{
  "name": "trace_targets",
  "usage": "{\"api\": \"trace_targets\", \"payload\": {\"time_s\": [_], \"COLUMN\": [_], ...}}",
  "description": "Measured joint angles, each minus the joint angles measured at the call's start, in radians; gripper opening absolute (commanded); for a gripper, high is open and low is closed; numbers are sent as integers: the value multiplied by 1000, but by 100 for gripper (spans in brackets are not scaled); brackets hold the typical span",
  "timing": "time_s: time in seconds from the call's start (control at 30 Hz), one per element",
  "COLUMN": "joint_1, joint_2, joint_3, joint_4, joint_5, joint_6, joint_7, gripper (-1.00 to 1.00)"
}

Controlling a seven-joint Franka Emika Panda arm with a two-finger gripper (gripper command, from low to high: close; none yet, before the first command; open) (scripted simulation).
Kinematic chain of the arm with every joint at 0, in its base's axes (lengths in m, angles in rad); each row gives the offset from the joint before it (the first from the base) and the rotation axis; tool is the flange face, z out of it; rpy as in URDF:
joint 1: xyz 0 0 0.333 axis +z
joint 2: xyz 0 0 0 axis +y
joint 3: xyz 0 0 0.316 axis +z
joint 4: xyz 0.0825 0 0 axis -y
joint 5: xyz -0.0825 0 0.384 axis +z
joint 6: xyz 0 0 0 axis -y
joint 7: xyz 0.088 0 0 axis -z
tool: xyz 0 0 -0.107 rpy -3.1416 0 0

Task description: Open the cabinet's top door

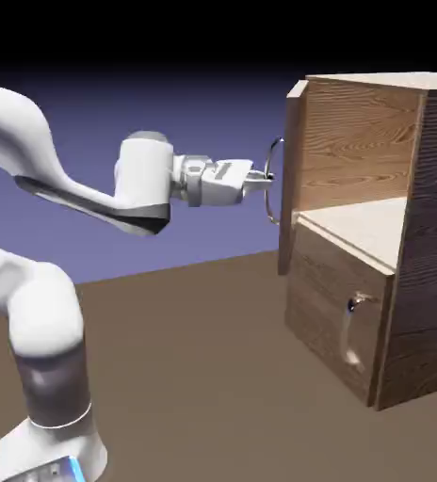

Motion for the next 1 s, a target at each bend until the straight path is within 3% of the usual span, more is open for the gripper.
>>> {"api": "trace_targets", "payload": {"time_s": [0.47, 0.77, 1.0], "joint_1": [7, -198, -430], "joint_2": [104, 280, 347], "joint_3": [424, 747, 999], "joint_4": [178, 443, 617], "joint_5": [535, 696, 761], "joint_6": [-573, -933, -1109], "joint_7": [-114, -84, -69], "gripper": [-100, -100, -100]}}
